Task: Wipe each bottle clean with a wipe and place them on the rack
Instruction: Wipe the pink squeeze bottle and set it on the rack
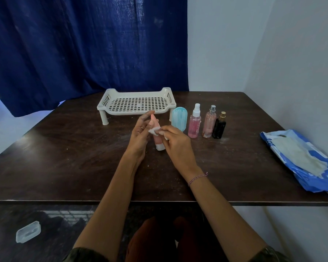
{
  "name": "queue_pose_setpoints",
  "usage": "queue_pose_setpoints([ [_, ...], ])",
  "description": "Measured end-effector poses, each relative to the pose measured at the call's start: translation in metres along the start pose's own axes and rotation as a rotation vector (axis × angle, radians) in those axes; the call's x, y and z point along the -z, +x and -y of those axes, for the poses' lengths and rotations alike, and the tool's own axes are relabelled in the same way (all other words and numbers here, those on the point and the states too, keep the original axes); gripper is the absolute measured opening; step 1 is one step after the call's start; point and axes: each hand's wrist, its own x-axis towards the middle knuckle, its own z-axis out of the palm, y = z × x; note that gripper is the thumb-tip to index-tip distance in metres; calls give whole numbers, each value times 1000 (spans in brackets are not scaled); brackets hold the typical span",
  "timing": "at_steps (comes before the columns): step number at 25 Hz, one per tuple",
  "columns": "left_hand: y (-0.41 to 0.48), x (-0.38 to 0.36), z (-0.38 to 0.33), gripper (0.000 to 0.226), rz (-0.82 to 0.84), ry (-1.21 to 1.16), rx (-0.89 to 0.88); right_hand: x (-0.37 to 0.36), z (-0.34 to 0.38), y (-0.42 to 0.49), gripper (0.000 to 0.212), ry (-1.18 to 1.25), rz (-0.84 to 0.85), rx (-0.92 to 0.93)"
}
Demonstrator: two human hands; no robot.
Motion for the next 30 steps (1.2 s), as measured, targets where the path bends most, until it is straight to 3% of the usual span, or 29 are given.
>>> queue_pose_setpoints([
  [16, 5, 4, 10, 30, -73, 52, -42, -6, -6, -1, 16, 92, 78, -152],
  [21, 7, 5, 9, 27, -123, -29, -2, -4, -6, -3, 16, -33, 103, -140],
  [30, 6, 6, 9, 29, -151, -193, 50, -2, -18, -5, 14, 108, 145, -294],
])
